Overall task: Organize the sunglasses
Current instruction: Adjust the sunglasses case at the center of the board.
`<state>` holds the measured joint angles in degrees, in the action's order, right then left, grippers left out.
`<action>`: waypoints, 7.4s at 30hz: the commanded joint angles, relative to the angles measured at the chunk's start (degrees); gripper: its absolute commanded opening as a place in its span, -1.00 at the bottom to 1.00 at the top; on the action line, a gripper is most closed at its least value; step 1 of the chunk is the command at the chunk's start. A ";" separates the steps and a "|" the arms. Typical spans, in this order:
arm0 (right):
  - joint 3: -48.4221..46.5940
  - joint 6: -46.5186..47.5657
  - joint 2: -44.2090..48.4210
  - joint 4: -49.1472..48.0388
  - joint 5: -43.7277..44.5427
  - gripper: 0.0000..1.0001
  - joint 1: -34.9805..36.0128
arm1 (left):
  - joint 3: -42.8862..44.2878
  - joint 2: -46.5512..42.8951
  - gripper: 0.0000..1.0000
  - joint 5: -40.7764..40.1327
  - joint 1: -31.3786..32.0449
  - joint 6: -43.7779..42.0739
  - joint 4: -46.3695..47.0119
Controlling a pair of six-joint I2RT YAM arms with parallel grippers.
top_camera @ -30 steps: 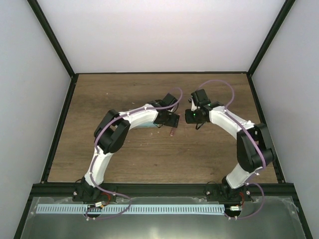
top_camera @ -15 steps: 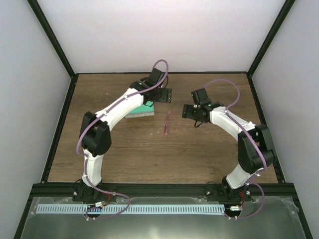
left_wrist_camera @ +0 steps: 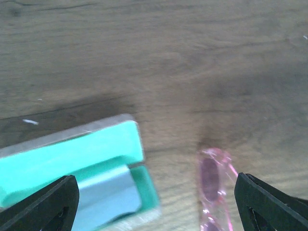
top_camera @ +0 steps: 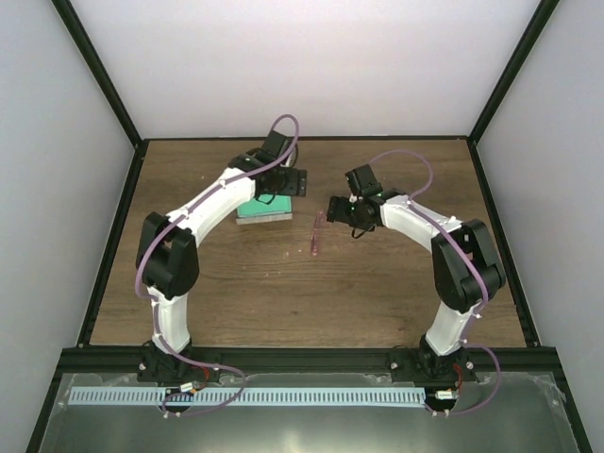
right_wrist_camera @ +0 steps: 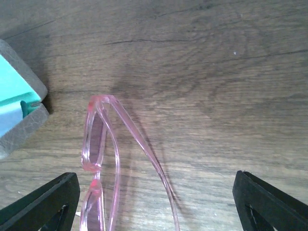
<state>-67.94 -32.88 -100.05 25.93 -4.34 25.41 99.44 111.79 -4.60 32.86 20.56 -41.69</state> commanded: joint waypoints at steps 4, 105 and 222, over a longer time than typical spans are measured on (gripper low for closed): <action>-7.60 -1.40 -6.06 0.93 -1.12 0.84 3.62 | -6.54 -3.04 0.81 2.35 -8.22 -0.07 3.81; -17.87 -2.68 -16.05 31.33 42.19 0.24 14.15 | -30.80 -3.86 0.45 15.57 -9.57 1.33 12.58; 11.96 0.02 5.30 7.83 12.59 -0.78 0.30 | -20.32 0.61 0.67 18.52 -23.41 1.12 10.85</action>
<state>-56.16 -33.04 -95.94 34.20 8.49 25.96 79.37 109.51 9.91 9.04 20.56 -32.34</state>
